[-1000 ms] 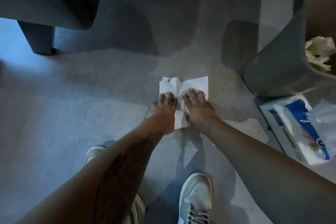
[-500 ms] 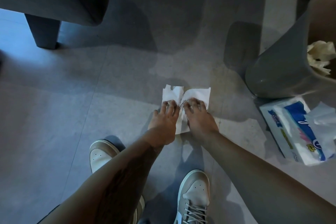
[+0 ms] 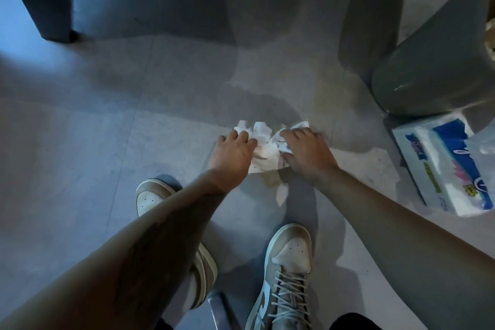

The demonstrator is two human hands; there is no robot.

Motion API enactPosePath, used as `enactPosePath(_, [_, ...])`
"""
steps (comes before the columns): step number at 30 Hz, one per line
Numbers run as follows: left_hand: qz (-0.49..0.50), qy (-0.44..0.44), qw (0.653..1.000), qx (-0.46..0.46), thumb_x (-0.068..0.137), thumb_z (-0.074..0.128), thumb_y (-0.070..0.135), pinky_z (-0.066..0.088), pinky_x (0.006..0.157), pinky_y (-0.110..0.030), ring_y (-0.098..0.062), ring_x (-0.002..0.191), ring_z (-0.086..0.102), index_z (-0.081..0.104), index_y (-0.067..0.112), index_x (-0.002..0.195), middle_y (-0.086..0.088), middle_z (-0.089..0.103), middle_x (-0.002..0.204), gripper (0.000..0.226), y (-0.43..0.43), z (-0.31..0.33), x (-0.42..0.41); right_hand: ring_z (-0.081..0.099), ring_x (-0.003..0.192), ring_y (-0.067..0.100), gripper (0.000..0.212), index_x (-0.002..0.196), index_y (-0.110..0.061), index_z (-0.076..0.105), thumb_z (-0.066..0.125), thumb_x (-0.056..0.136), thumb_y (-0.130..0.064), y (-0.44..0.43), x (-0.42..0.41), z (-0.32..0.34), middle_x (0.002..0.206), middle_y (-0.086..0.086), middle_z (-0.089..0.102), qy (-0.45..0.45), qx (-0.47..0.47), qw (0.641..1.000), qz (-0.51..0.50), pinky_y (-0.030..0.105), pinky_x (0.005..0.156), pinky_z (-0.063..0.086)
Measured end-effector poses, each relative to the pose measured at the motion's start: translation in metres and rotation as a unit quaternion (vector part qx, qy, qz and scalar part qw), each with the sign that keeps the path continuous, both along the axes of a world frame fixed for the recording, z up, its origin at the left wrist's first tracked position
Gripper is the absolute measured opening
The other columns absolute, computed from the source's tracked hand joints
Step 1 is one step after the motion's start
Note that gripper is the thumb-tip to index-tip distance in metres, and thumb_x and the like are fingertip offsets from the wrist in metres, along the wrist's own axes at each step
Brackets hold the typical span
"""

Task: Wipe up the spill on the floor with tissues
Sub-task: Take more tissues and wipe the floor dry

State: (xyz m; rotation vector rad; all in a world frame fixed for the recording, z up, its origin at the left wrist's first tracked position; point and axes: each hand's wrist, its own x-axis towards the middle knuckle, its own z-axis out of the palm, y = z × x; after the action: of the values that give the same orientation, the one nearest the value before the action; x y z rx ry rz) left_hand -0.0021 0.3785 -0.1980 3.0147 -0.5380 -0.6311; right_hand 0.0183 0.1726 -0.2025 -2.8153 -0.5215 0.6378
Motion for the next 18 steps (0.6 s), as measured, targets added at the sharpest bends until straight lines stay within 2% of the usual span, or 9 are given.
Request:
enactPosePath(2, [-0.005, -0.001, 1.0, -0.012, 0.086, 0.057, 0.016, 0.045, 0.082, -0.042, -0.03, 0.105, 0.053, 0.063, 0.02, 0.117, -0.008, 0.056, 0.121, 0.032, 0.007, 0.0, 0.01, 0.059, 0.099, 0.038, 0.026, 0.102, -0.015, 0.07, 0.068, 0.077, -0.022, 0.001, 0.003, -0.004, 0.102, 0.011, 0.066, -0.012, 0.027, 1.0, -0.005, 0.043, 0.081, 0.049])
enactPosePath(4, [0.0, -0.001, 0.999, -0.044, 0.085, 0.056, 0.013, 0.045, 0.079, -0.042, -0.031, 0.102, 0.055, 0.065, 0.015, 0.113, -0.01, 0.06, 0.115, 0.029, 0.013, 0.001, 0.018, 0.058, 0.097, 0.038, 0.019, 0.091, -0.014, 0.072, 0.068, 0.074, -0.021, 0.004, 0.009, -0.003, 0.098, 0.013, 0.063, -0.015, 0.068, 0.997, -0.031, 0.04, 0.077, 0.05])
enactPosePath(7, [0.057, -0.018, 0.994, -0.091, 0.085, 0.057, 0.013, 0.045, 0.078, -0.039, -0.034, 0.097, 0.061, 0.063, 0.013, 0.115, -0.012, 0.068, 0.107, 0.031, 0.022, 0.007, 0.031, 0.055, 0.101, 0.03, 0.013, 0.092, -0.02, 0.065, 0.066, 0.08, -0.026, 0.013, 0.026, 0.007, 0.102, 0.007, 0.06, 0.015, 0.092, 0.993, -0.077, 0.033, 0.074, 0.042])
enactPosePath(11, [0.149, -0.086, 0.977, -0.129, 0.083, 0.06, 0.017, 0.044, 0.07, -0.037, -0.035, 0.087, 0.064, 0.067, 0.014, 0.101, -0.011, 0.07, 0.093, 0.019, 0.034, 0.016, 0.039, 0.058, 0.089, 0.033, 0.013, 0.092, -0.02, 0.058, 0.063, 0.08, -0.024, 0.029, 0.051, 0.015, 0.097, 0.007, 0.06, -0.027, 0.121, 0.991, -0.056, 0.036, 0.066, 0.041])
enactPosePath(14, [0.188, -0.114, 0.963, -0.155, 0.084, 0.062, 0.015, 0.039, 0.064, -0.035, -0.035, 0.084, 0.061, 0.065, 0.012, 0.09, -0.011, 0.067, 0.091, 0.008, 0.045, 0.018, 0.04, 0.055, 0.093, 0.032, 0.02, 0.094, -0.02, 0.06, 0.062, 0.074, -0.017, 0.039, 0.063, 0.016, 0.103, 0.005, 0.06, -0.086, 0.129, 0.988, 0.001, 0.038, 0.072, 0.041])
enactPosePath(16, [0.175, -0.125, 0.967, -0.138, 0.083, 0.062, 0.016, 0.041, 0.065, -0.037, -0.036, 0.084, 0.062, 0.065, 0.012, 0.087, -0.01, 0.067, 0.093, 0.006, 0.05, 0.013, 0.038, 0.053, 0.102, 0.03, 0.031, 0.104, -0.021, 0.063, 0.062, 0.073, -0.017, 0.041, 0.065, 0.015, 0.115, 0.004, 0.06, -0.079, 0.104, 0.99, 0.05, 0.038, 0.083, 0.04])
enactPosePath(18, [0.141, -0.095, 0.979, -0.117, 0.081, 0.063, 0.017, 0.045, 0.066, -0.038, -0.035, 0.083, 0.065, 0.067, 0.013, 0.089, -0.008, 0.068, 0.099, 0.01, 0.054, 0.003, 0.028, 0.049, 0.112, 0.03, 0.035, 0.113, -0.021, 0.066, 0.062, 0.079, -0.022, 0.039, 0.06, 0.011, 0.128, 0.004, 0.057, -0.042, 0.074, 0.993, 0.084, 0.038, 0.093, 0.039])
